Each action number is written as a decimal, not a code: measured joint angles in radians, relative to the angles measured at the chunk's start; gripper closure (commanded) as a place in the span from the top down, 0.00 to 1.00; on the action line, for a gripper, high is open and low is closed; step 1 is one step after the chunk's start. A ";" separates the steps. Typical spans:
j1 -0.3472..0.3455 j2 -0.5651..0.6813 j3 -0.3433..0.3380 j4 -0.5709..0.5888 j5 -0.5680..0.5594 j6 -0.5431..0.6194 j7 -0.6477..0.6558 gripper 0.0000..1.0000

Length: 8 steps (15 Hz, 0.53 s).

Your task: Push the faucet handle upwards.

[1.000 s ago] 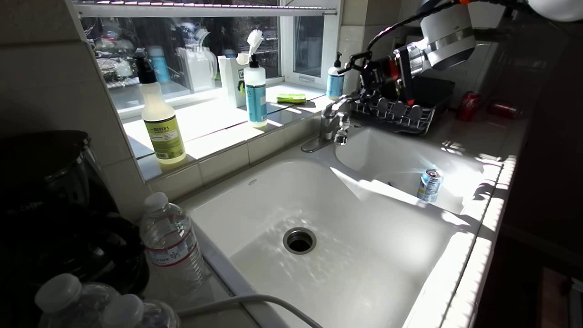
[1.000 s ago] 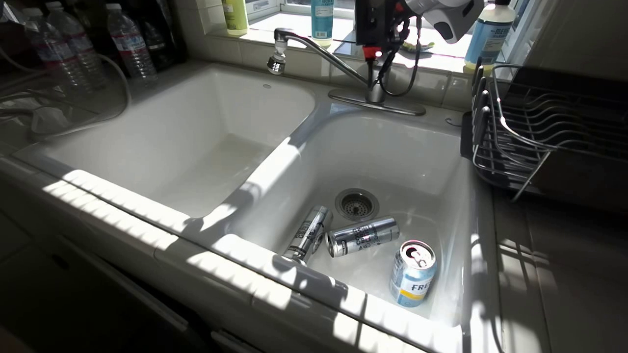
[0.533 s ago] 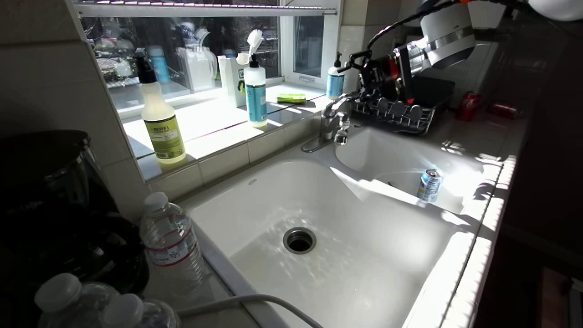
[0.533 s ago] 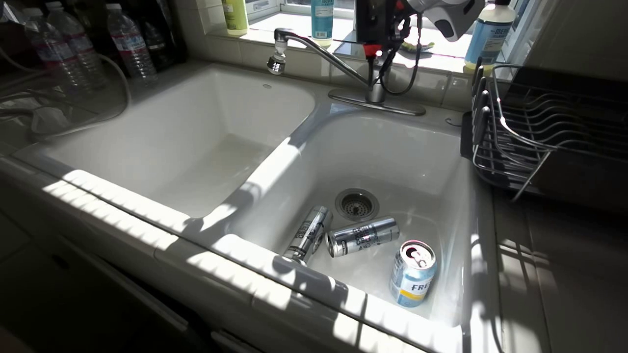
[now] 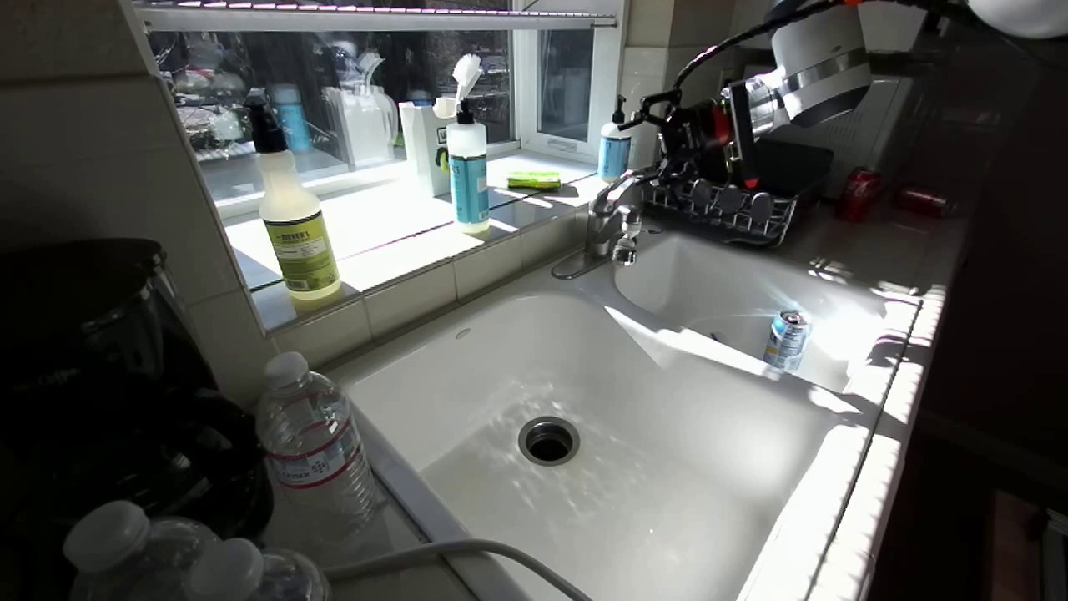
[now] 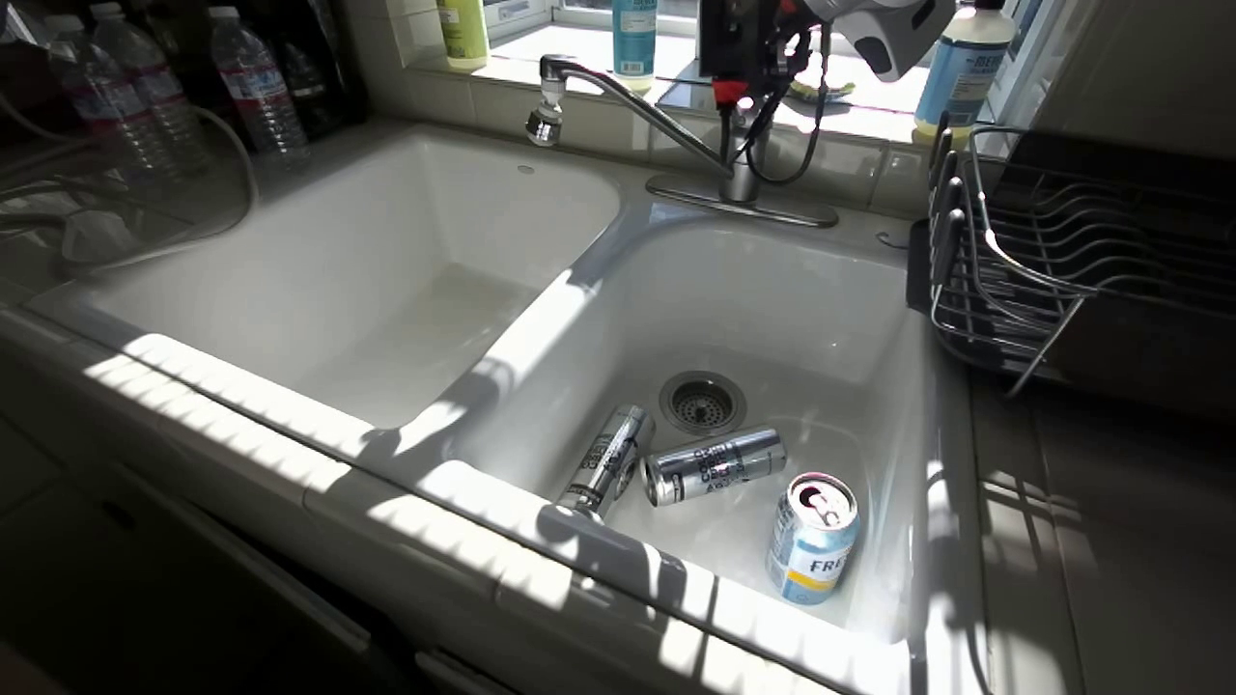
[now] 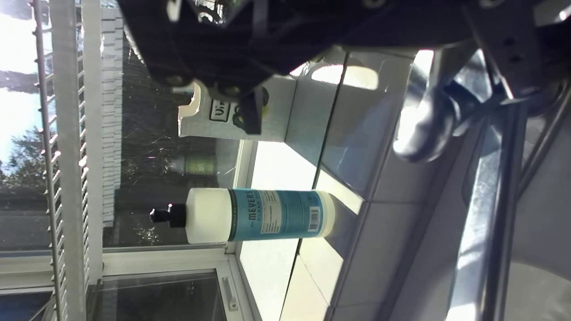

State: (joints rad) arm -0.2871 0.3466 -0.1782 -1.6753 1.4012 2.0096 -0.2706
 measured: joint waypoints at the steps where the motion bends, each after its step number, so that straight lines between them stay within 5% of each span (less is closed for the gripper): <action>1: 0.000 0.000 0.000 0.000 0.000 0.000 0.003 1.00; 8: 0.002 -0.007 0.000 0.003 0.000 0.000 -0.001 1.00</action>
State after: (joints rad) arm -0.2851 0.3401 -0.1781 -1.6721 1.4009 2.0096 -0.2721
